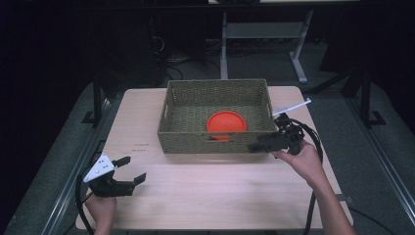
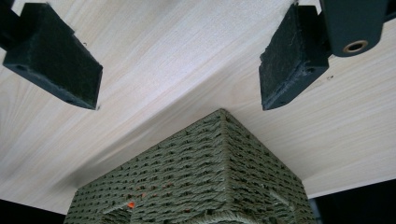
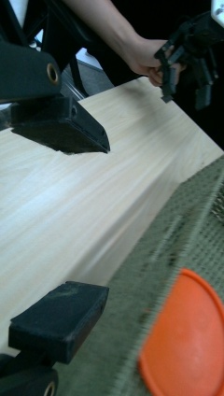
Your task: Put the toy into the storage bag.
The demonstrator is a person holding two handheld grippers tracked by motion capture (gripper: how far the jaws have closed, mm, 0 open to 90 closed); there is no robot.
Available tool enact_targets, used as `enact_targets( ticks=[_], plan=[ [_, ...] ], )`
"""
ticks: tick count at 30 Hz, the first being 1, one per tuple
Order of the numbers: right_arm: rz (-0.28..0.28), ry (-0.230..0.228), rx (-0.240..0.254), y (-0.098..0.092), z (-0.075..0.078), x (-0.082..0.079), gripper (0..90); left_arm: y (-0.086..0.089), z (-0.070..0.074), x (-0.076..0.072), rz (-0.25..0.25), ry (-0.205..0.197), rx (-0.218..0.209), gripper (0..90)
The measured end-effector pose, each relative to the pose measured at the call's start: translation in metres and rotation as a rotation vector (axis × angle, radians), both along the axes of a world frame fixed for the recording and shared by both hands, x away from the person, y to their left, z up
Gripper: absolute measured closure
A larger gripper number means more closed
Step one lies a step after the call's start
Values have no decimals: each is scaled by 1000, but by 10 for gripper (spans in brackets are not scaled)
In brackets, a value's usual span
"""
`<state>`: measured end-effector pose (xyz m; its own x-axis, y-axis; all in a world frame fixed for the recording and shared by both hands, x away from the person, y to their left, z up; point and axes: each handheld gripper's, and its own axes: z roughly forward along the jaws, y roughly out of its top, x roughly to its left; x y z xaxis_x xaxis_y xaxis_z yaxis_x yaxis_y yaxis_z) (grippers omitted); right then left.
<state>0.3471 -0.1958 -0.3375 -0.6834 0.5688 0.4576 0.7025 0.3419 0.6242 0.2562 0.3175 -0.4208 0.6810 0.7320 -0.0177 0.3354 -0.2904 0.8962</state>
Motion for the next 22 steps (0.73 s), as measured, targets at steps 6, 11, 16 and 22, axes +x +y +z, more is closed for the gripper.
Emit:
enact_targets(
  ticks=[6,11,16,22],
  plan=[
    [-9,4,-7,-11,-15,-19,247,0,1,-2,-4,-1,7,126],
    [-21,-8,-5,-22,-25,-34,247,2,1,-3,2,-2,4,126],
    [-54,-36,8,-39,-40,-49,245,2,1,-4,5,-3,0,126],
    [-82,-89,71,-54,-60,-69,193,-1,2,-7,0,-9,10,126]
  ],
)
